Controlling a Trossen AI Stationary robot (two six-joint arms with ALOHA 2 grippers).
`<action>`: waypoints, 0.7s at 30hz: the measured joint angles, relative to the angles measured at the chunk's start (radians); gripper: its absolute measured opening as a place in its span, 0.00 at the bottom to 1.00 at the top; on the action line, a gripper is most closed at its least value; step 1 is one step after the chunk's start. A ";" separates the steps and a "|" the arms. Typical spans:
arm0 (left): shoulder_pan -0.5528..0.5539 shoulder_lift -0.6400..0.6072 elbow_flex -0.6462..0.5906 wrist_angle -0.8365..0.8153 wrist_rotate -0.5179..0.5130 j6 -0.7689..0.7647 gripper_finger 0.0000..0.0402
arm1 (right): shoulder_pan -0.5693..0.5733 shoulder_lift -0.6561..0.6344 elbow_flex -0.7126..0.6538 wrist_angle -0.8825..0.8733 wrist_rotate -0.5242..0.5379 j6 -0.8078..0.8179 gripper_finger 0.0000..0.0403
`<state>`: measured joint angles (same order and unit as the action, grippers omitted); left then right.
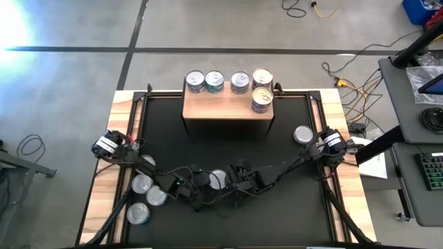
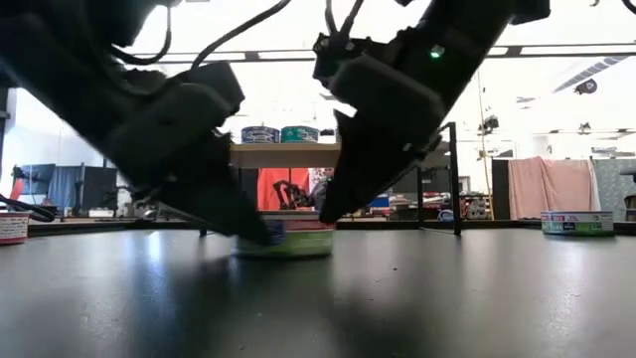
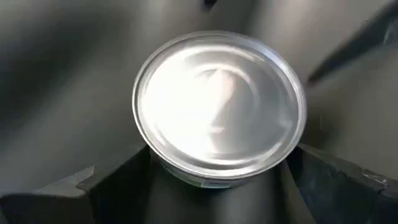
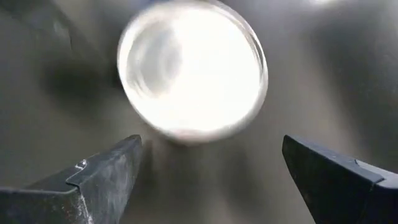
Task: Stack canned seafood by type on shelf
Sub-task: Put the bottom green tuna can on the shelf
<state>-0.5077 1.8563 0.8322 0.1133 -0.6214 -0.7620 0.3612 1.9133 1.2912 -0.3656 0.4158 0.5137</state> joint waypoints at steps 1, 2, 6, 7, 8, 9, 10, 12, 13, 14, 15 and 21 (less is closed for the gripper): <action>0.007 0.005 0.001 0.025 -0.001 0.019 0.90 | -0.006 0.001 -0.001 0.019 -0.007 -0.005 0.94; 0.016 0.010 0.002 0.039 0.000 0.035 0.90 | -0.013 0.006 -0.001 0.045 -0.026 -0.008 0.94; 0.053 0.035 0.003 0.063 0.026 0.069 0.90 | -0.028 0.021 -0.002 0.130 -0.121 -0.035 0.94; 0.061 0.035 0.003 0.061 0.029 0.080 0.90 | -0.029 0.023 -0.001 0.142 -0.131 -0.040 0.94; 0.068 0.036 0.003 0.061 0.031 0.089 0.90 | -0.029 0.024 0.001 0.142 -0.134 -0.045 0.94; 0.075 0.035 0.003 0.056 0.036 0.095 0.90 | -0.028 0.024 0.003 0.138 -0.135 -0.047 0.94; 0.079 0.031 0.003 0.051 0.043 0.105 0.90 | -0.027 0.024 0.004 0.136 -0.136 -0.049 0.94; 0.085 0.029 0.004 0.049 0.052 0.136 0.90 | -0.025 0.017 0.005 0.117 -0.147 -0.055 0.94; 0.086 0.028 0.004 0.048 0.060 0.154 0.90 | -0.025 0.011 0.005 0.103 -0.157 -0.057 0.94; 0.088 0.028 0.004 0.048 0.069 0.166 0.90 | -0.025 0.005 0.006 0.091 -0.166 -0.061 0.94; 0.089 0.028 0.005 0.047 0.072 0.173 0.90 | -0.024 -0.003 0.008 0.081 -0.189 -0.065 0.94; 0.096 0.023 0.008 -0.010 0.079 0.143 0.91 | -0.018 -0.046 0.011 -0.023 -0.218 -0.125 0.94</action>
<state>-0.4121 1.8797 0.8398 0.1029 -0.5426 -0.6188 0.3435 1.8669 1.3018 -0.3883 0.1979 0.3892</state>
